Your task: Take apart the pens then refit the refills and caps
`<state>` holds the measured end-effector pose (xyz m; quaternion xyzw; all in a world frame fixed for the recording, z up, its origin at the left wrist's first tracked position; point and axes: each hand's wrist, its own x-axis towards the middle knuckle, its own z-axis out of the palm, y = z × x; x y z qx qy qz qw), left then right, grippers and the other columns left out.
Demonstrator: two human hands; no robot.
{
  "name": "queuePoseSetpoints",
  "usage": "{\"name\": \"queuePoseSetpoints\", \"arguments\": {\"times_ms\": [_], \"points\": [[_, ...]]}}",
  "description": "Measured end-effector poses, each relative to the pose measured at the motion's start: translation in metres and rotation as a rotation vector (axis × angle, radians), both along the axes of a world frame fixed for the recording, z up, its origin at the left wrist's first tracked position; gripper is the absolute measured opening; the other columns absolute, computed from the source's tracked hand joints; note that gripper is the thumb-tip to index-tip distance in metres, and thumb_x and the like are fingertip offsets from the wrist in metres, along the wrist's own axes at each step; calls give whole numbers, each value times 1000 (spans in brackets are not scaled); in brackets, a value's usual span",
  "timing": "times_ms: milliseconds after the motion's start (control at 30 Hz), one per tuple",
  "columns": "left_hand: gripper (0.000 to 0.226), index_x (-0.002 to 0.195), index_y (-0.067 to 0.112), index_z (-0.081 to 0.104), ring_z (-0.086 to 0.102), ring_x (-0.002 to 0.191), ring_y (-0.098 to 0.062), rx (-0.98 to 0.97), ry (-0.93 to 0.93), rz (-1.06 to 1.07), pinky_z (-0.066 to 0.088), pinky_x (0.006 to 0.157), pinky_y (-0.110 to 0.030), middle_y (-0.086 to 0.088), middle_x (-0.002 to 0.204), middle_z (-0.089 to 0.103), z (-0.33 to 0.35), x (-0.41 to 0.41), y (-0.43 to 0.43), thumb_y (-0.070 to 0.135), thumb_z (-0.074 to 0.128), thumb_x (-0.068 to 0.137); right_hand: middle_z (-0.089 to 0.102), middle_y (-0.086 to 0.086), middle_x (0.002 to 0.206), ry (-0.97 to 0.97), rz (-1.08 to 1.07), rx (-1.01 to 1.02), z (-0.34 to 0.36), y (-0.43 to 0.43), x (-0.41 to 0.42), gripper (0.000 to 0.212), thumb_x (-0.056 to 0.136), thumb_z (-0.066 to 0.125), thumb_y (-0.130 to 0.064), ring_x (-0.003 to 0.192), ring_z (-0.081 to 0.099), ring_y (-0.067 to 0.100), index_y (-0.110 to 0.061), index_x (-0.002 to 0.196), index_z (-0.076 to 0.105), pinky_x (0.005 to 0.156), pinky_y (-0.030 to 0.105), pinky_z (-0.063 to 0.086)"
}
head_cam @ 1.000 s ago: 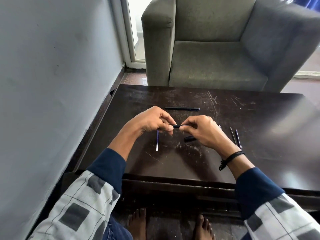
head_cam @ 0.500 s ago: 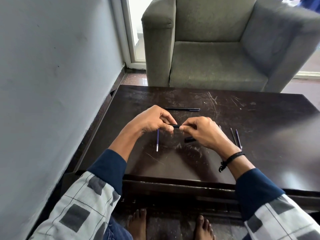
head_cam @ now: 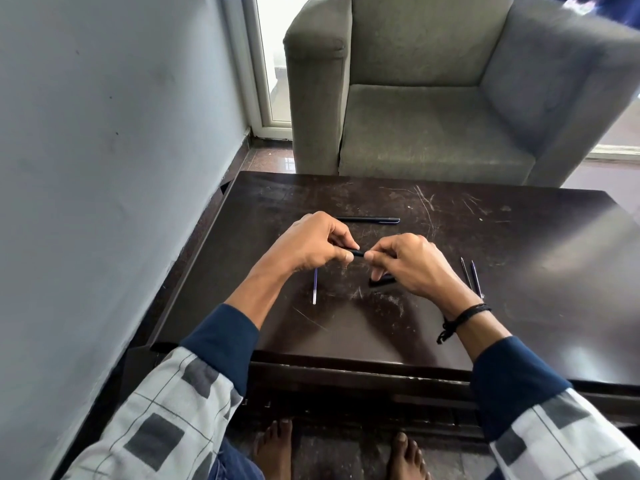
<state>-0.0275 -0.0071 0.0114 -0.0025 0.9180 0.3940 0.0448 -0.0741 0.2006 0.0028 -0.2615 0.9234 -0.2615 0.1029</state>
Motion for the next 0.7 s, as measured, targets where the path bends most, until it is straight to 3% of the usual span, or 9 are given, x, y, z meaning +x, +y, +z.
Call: {"name": "queuePoseSetpoints", "arguments": {"times_ms": [233,333,400,533,633,700], "points": [[19,94,21,81,72,79,-4,59,-65,28,53,87,-29,4,81,79,5,0,-9,12,86,78,72,-14,81,-24,-79,-168,0,9,-4,22,86,71,-54,83,67,3,-35,95,76,74,29,54],[19,93,19,80,74,80,-8,88,-72,53,53,86,-29,2,81,79,7,1,-15,9,86,78,71,-12,88,23,-134,-76,-2,12,-7,6,93,69,-36,86,68,11,-34,90,74,75,29,53],[19,94,17,80,74,79,-9,98,-68,85,53,84,-27,1,80,79,8,2,-18,8,85,78,71,-11,92,-5,-134,26,-6,14,-10,9,93,68,-28,89,68,14,-35,90,73,78,29,53],[19,97,14,79,76,80,-10,122,-75,119,51,78,-24,0,81,80,9,2,-21,6,83,81,67,-14,99,-39,-26,233,-12,15,-9,17,86,75,-29,100,65,14,-34,102,72,89,33,50],[19,99,13,78,74,77,-6,128,-86,125,46,72,-20,0,80,80,10,3,-20,6,83,82,57,-11,104,12,31,300,-13,11,-5,19,88,75,-26,103,60,17,-29,106,71,81,31,42],[18,99,14,79,74,77,-7,127,-94,126,45,69,-20,1,80,80,10,3,-19,7,82,82,56,-10,104,38,35,304,-15,8,-4,15,89,72,-25,102,60,18,-29,104,69,81,33,44]]}}
